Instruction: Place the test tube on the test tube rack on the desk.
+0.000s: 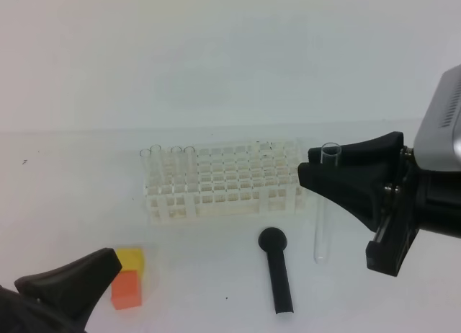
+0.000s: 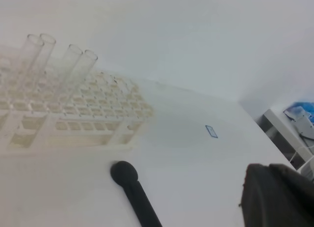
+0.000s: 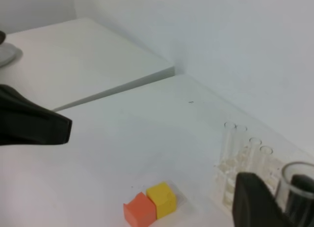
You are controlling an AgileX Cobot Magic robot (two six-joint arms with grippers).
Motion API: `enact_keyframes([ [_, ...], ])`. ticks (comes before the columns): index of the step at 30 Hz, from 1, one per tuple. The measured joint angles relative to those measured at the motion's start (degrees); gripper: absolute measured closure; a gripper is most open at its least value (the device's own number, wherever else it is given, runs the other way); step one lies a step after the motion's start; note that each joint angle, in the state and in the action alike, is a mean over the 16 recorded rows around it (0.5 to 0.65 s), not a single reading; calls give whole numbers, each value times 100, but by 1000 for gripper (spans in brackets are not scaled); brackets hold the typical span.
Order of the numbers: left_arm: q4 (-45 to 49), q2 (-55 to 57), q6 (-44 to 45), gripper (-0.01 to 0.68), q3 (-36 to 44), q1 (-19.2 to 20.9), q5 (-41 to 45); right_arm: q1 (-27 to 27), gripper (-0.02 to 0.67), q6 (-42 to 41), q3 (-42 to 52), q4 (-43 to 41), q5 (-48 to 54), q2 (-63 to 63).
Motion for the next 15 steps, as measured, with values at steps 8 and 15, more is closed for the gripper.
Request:
enact_keyframes([
  [8,-28,0,0,673,0,0,22,0,529,-36,0,96,0,8],
  [15,-42,0,0,673,0,0,13,0,529,-54,0,117,38,8],
])
